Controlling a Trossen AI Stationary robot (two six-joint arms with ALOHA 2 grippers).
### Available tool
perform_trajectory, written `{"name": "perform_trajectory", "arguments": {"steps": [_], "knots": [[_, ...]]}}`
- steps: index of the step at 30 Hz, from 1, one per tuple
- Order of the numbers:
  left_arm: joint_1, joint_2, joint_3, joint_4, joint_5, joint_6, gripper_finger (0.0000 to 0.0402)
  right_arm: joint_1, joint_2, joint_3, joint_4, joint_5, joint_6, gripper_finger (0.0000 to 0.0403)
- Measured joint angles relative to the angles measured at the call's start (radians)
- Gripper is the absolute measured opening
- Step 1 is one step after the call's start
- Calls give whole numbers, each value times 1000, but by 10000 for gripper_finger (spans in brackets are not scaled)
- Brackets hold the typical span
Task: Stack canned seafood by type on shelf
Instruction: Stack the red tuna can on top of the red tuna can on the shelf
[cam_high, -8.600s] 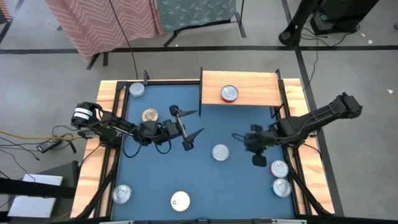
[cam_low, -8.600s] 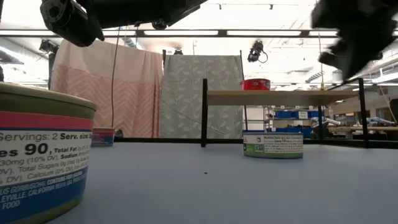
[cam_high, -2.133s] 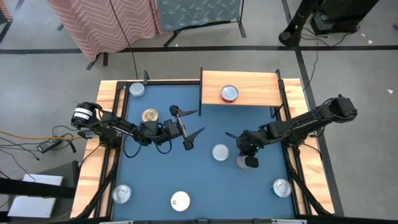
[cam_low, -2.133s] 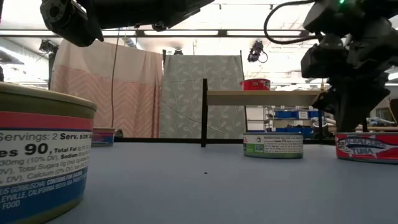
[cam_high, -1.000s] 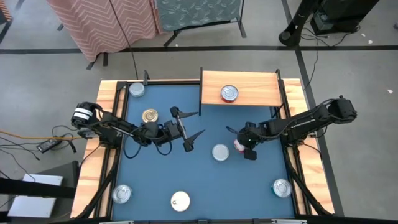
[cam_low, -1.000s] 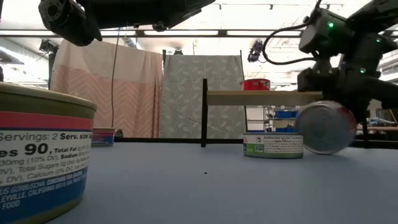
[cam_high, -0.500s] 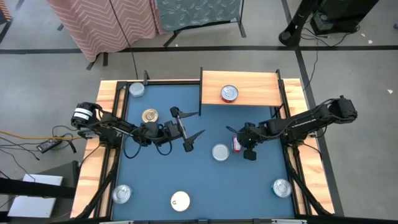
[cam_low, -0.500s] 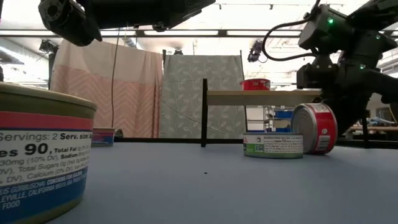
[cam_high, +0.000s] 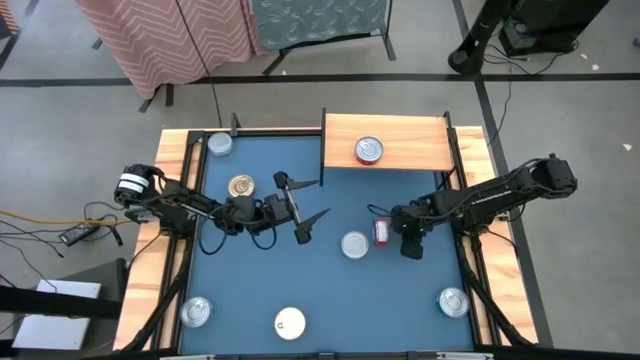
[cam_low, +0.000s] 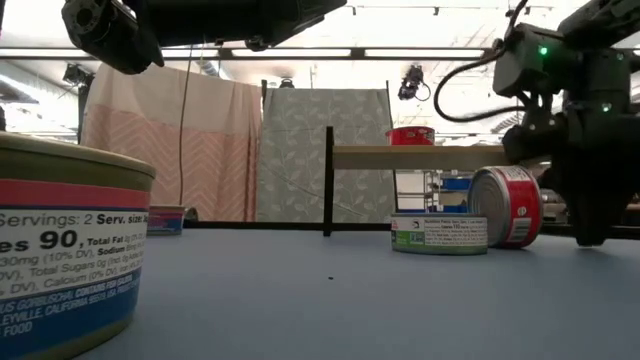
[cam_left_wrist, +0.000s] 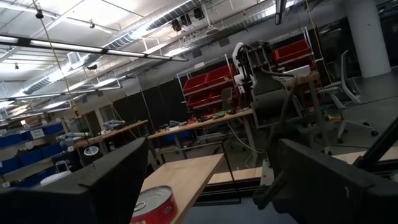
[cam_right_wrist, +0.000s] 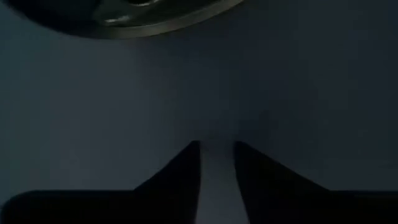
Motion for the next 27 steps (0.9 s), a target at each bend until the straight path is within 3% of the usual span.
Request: {"name": "perform_trajectory", "arguments": {"steps": [5, 9, 16, 22, 27], "knots": [[0, 0, 0, -5, 0, 0, 362, 1, -64, 46, -9, 16, 50, 179], [0, 0, 0, -11, 0, 0, 362, 28, -112, 115, -23, 60, 63, 205], [0, 0, 0, -15, 0, 2, 362, 106, -128, 282, -334, 245, 101, 202], [0, 0, 0, -14, 0, 23, 362, 129, -130, 358, -295, 192, 117, 212], [0, 0, 0, -12, 4, 24, 362, 121, -130, 392, -260, 187, 21, 213]]}}
